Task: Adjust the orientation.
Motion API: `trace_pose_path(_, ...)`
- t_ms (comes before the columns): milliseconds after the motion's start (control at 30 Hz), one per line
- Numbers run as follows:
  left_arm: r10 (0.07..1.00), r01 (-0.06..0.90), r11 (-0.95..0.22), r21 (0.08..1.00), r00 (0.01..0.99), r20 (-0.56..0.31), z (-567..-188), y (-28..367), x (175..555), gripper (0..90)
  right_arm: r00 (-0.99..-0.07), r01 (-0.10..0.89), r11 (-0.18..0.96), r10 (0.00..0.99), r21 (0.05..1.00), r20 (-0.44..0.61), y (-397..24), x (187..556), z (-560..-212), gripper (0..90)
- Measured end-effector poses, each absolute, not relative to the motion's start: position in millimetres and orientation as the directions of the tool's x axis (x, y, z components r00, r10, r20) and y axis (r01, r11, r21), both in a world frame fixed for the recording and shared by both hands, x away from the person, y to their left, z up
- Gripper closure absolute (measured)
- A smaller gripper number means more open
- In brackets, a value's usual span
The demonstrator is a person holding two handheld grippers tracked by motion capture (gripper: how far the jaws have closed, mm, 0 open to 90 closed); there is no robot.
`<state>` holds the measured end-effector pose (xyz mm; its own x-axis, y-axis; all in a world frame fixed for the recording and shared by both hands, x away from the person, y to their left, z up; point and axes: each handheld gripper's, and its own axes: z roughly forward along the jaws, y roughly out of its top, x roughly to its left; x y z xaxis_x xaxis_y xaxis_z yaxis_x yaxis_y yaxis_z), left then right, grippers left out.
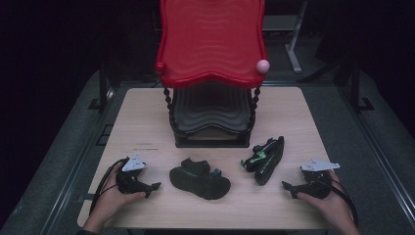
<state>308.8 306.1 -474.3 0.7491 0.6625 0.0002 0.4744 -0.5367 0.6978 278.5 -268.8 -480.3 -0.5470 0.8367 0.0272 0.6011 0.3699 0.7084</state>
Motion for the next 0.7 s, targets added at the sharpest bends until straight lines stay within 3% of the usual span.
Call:
trace_pose_path(233,0.663,0.481,-0.542,0.689,0.749,-0.002,-472,307,308,0.2,-0.545,0.602,0.368,0.838,0.708,0.027,-269,278,-480,5.6)
trace_pose_path(700,0.613,0.492,-0.516,0.701,0.784,-0.099,-453,315,299,58.4,-0.544,0.602,0.368,0.838,0.709,0.027,-269,278,-480,6.1)
